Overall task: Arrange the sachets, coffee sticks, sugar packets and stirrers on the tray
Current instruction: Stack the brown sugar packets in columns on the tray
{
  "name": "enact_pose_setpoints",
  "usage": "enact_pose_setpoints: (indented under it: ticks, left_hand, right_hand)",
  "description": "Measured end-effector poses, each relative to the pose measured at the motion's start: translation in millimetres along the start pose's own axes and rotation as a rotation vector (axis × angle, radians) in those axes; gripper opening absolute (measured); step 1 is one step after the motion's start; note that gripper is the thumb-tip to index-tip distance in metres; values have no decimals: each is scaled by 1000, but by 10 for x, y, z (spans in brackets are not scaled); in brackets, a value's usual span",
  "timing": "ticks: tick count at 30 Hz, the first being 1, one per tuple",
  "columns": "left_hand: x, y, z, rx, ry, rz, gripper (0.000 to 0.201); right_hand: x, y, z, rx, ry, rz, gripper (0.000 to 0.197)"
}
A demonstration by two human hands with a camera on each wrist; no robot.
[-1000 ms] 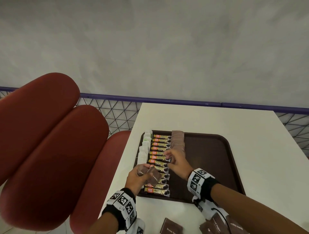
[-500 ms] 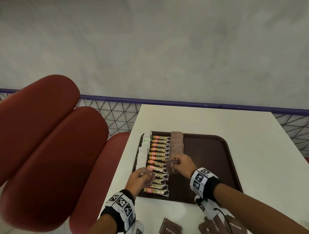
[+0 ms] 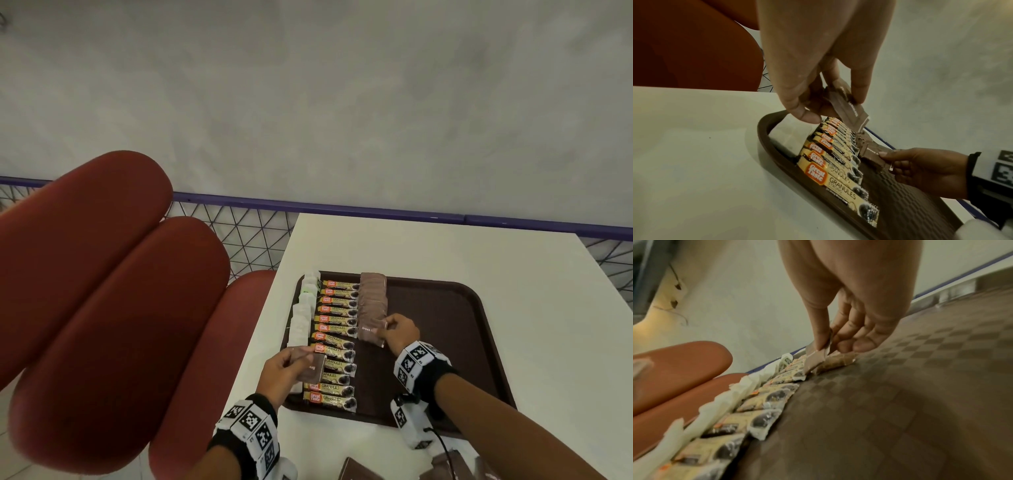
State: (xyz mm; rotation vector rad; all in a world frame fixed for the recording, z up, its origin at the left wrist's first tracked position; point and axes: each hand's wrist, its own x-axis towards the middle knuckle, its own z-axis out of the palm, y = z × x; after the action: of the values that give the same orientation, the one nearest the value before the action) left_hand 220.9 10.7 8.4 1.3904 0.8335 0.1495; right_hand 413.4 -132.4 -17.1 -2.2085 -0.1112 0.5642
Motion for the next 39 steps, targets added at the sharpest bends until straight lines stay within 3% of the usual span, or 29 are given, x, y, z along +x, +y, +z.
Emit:
enact_pose_setpoints:
  ticks: [5, 8, 12, 16, 21, 27, 31, 34, 39]
  left_hand:
    - [33, 9, -34, -25, 39, -16, 10]
    - [34, 17, -57, -61, 43, -26, 12]
    - [22, 33, -68, -92, 39, -29, 12]
    - [30, 17, -67, -121, 33, -30, 12]
    - [40, -5, -48, -119, 49, -9, 18]
    - [-15, 6, 27, 10, 22, 76, 16]
    - [-1, -4, 112, 22, 50, 89, 16]
    - [-6, -10, 205, -167, 18, 15, 20]
    - [-77, -20, 287, -217, -94, -49, 6]
  right_hand:
    - [52, -3, 100, -135, 24, -48, 22]
    - [63, 1, 101, -292, 59, -92, 11]
    - [115, 38, 114, -475, 92, -160, 29]
    - [69, 18, 100, -490, 168, -206, 41]
    - [-77, -35, 91, -439, 224, -328, 37]
    - [-472, -78, 157, -173, -44, -489, 12]
    - [-715, -38, 295, 42, -296, -393, 16]
    - [-838, -13, 370, 206, -440, -329, 18]
    - [-841, -10, 342, 439, -399, -225, 19]
